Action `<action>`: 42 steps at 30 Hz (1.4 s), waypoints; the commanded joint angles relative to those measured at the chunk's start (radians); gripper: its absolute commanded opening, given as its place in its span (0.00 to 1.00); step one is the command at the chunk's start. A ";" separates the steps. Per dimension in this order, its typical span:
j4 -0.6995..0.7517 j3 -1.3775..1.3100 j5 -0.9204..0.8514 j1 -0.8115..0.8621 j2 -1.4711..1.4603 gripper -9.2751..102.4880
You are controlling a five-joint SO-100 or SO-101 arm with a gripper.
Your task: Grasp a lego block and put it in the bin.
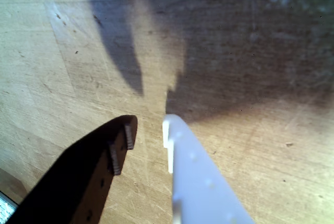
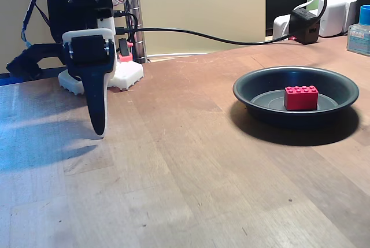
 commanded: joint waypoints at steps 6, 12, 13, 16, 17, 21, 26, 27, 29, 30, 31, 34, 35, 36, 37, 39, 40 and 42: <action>0.002 0.080 0.002 0.002 -0.005 0.09; 0.000 0.080 -0.002 -0.006 -0.005 0.08; 0.000 0.080 -0.002 -0.006 -0.005 0.08; 0.000 0.080 -0.002 -0.006 -0.005 0.08; 0.000 0.080 -0.002 -0.006 -0.005 0.08; 0.000 0.080 -0.002 -0.006 -0.005 0.08; 0.000 0.080 -0.002 -0.006 -0.005 0.08; 0.000 0.080 -0.002 -0.006 -0.005 0.08; 0.000 0.080 -0.002 -0.006 -0.005 0.08; 0.000 0.080 -0.002 -0.006 -0.005 0.08; 0.000 0.080 -0.002 -0.006 -0.005 0.08; 0.000 0.080 -0.002 -0.006 -0.005 0.08; 0.000 0.080 -0.002 -0.006 -0.005 0.08; 0.000 0.080 -0.002 -0.006 -0.005 0.08; 0.000 0.080 -0.002 -0.005 -0.005 0.08; 0.000 0.080 -0.002 -0.005 -0.005 0.08; 0.000 0.080 -0.002 -0.005 -0.005 0.08; 0.000 0.080 -0.002 -0.005 -0.005 0.08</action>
